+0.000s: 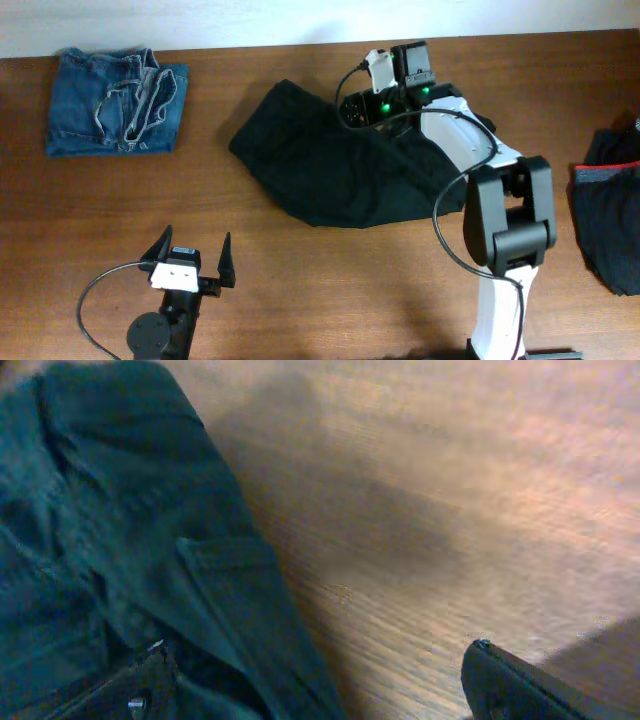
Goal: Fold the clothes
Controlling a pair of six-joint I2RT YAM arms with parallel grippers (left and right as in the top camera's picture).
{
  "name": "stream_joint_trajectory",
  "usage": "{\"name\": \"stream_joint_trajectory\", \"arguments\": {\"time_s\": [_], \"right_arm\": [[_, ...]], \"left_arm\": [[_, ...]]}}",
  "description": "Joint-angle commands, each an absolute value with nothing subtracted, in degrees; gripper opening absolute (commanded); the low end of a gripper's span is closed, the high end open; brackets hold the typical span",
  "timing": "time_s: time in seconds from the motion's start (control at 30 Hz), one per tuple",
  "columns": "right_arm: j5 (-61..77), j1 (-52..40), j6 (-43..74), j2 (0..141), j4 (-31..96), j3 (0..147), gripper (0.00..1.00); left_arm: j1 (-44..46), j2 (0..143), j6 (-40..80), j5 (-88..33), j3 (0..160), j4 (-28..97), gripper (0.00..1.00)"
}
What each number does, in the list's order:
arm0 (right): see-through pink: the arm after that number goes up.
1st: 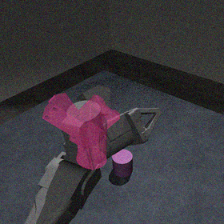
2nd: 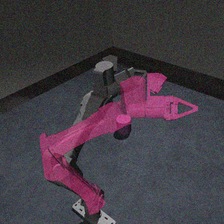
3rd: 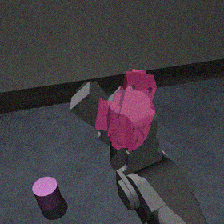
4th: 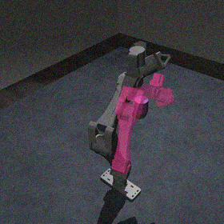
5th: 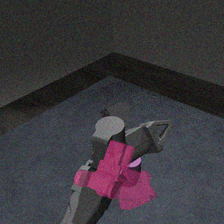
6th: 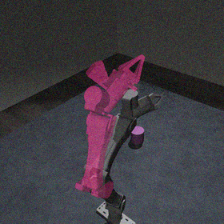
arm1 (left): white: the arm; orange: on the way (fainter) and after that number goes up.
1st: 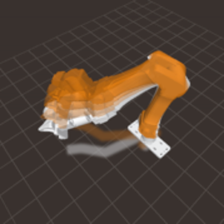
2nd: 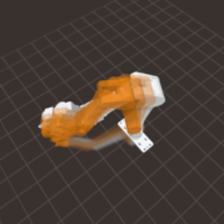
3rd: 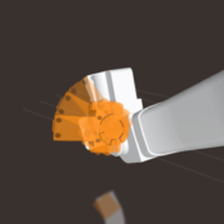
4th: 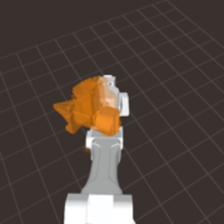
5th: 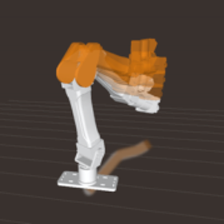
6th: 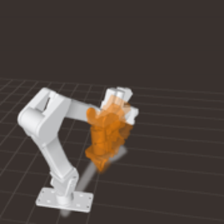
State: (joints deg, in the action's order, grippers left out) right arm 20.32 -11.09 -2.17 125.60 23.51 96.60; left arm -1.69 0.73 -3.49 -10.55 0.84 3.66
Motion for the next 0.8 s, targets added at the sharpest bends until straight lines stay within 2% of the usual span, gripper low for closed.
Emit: {"name": "stream_joint_trajectory", "arguments": {"time_s": [0.0, 0.07, 0.13, 0.23, 0.3, 0.37, 0.53, 0.57, 0.63, 0.77], "right_arm": [[24.08, -11.88, -2.81, 127.87, 23.51, 97.62, 0.96], [25.08, -13.04, -3.09, 128.66, 23.53, 97.62, 0.95], [25.04, -13.76, -4.32, 128.75, 23.51, 97.62, 0.88], [24.88, -14.50, -4.27, 128.75, 23.33, 97.62, 0.62], [24.86, -14.61, -4.27, 128.75, 23.62, 97.62, 0.50], [24.84, -14.55, -4.25, 128.73, 23.75, 97.62, 0.33], [24.86, -13.63, -4.03, 126.87, 24.80, 98.06, 0.24], [24.86, -13.41, -4.01, 126.02, 26.37, 98.91, 0.19], [24.86, -13.39, -4.03, 124.49, 30.35, 101.30, 0.04], [25.10, -13.54, -4.05, 122.48, 39.59, 106.50, 0.04]], "left_arm": [[-2.04, 0.36, -3.95, -11.38, 0.56, 3.70, 0.99], [-2.04, 0.36, -3.95, -11.35, 0.56, 3.70, 0.99], [-2.04, 0.36, -3.95, -11.35, 0.56, 3.70, 0.99], [-2.04, 0.36, -3.95, -11.35, 0.58, 3.70, 0.99], [-2.04, 0.36, -3.95, -11.35, 0.56, 3.70, 0.99], [-2.04, 0.36, -3.95, -11.35, 0.56, 3.70, 0.99], [-2.04, 0.36, -3.95, -11.35, 0.56, 3.70, 0.99], [-2.04, 0.36, -3.95, -11.35, 0.56, 3.70, 0.99], [-2.04, 0.36, -3.95, -11.35, 0.56, 3.70, 0.99], [-2.04, 0.36, -3.95, -11.35, 0.56, 3.70, 0.99]]}}
